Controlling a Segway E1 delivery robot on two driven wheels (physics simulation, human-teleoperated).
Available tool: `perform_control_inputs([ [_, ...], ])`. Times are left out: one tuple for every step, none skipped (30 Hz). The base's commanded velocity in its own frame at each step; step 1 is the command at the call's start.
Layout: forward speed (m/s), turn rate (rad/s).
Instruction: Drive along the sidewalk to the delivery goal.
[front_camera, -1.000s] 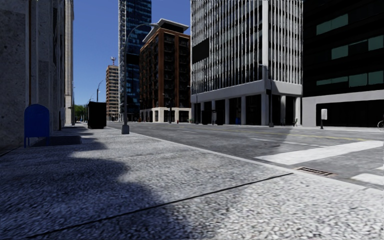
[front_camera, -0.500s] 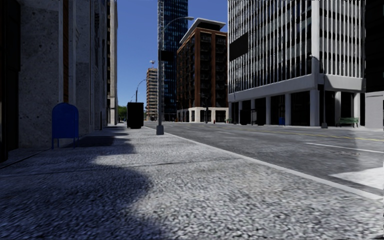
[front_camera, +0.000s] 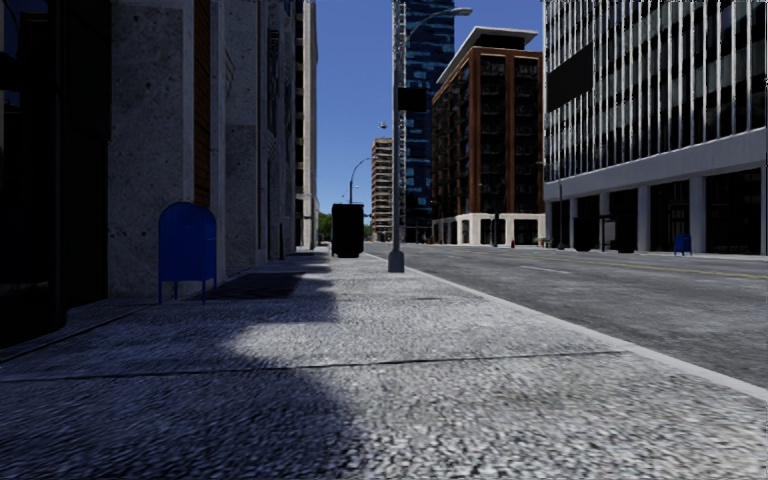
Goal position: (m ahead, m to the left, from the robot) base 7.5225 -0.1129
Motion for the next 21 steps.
perform_control_inputs([
  [2.00,0.52],
  [2.00,0.52],
  [2.00,0.52],
  [2.00,0.46],
  [2.00,0.00],
  [2.00,0.00],
  [2.00,0.00],
  [2.00,0.00],
  [2.00,0.00],
  [2.00,0.00],
  [2.00,0.00],
  [2.00,0.00],
  [2.00,0.00],
  [2.00,0.00],
  [2.00,0.00],
  [2.00,0.00],
  [2.00,0.00],
  [2.00,0.00],
  [2.00,0.00],
  [2.00,0.00],
  [2.00,0.00],
])
